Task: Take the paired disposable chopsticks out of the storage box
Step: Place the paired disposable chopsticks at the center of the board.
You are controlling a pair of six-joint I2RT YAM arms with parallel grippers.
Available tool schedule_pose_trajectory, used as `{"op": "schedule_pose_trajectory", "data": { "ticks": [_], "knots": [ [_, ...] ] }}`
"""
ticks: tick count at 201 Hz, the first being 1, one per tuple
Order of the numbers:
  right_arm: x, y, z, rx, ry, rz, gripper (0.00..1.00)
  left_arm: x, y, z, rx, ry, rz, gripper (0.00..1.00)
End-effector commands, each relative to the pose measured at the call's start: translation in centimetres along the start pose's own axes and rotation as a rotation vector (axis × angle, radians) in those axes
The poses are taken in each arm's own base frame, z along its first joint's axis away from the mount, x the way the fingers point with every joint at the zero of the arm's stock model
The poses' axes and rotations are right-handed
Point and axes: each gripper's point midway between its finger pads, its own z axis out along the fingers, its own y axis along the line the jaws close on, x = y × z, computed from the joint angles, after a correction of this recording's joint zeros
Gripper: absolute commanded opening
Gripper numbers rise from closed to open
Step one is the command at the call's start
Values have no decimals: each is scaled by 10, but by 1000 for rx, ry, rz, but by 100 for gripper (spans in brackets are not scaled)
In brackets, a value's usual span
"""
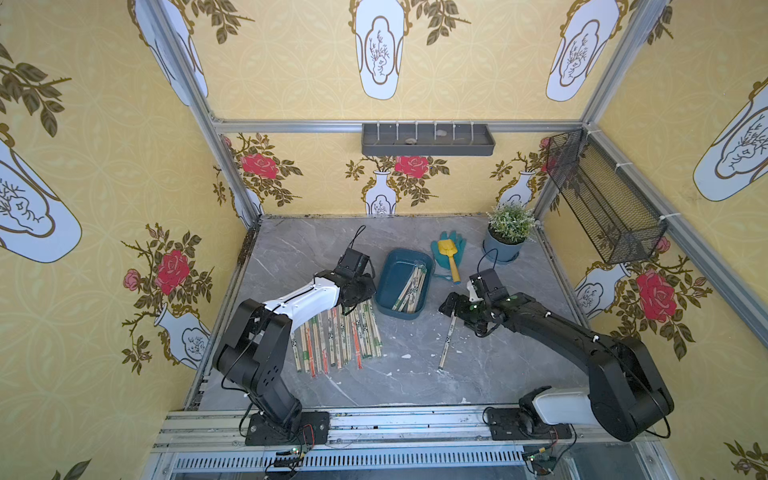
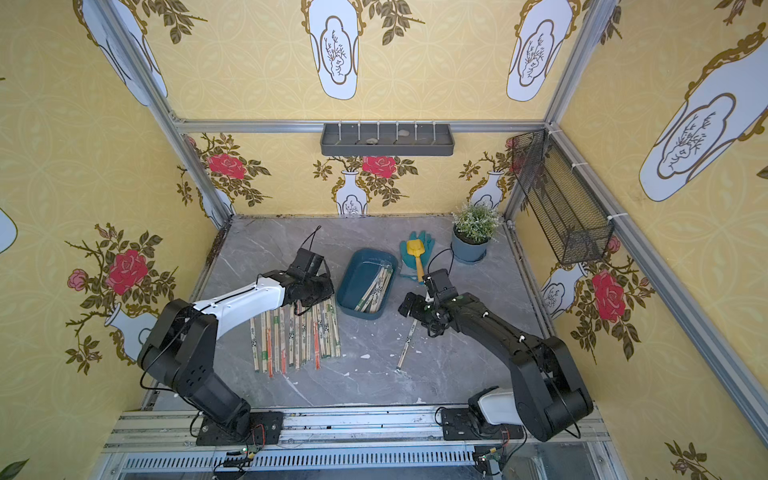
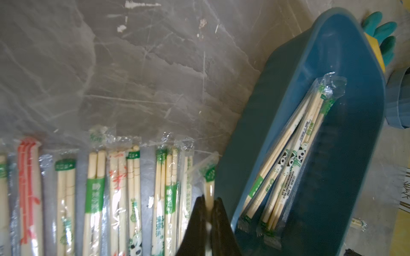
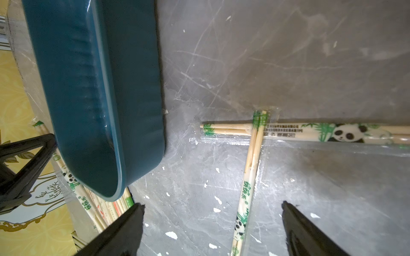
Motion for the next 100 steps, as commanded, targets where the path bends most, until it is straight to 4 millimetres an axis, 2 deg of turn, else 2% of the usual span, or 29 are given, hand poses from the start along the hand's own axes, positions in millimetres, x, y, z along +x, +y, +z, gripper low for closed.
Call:
{"op": "schedule_pose_trajectory", "data": {
  "ticks": [1, 22, 52, 100],
  "knots": [
    [-2, 2, -2, -9, -13, -10, 98, 1, -6, 10, 34, 6, -16, 0],
    [-3, 2, -3, -7, -17, -12, 97, 3, -5, 16, 26, 19, -12, 0],
    [-3, 2, -2, -7, -14, -11, 97, 9, 0, 24, 11, 39, -8, 6],
    [-3, 2, 0, -6, -10, -9, 97, 13, -2, 28, 25, 62, 7, 28]
  ]
}}
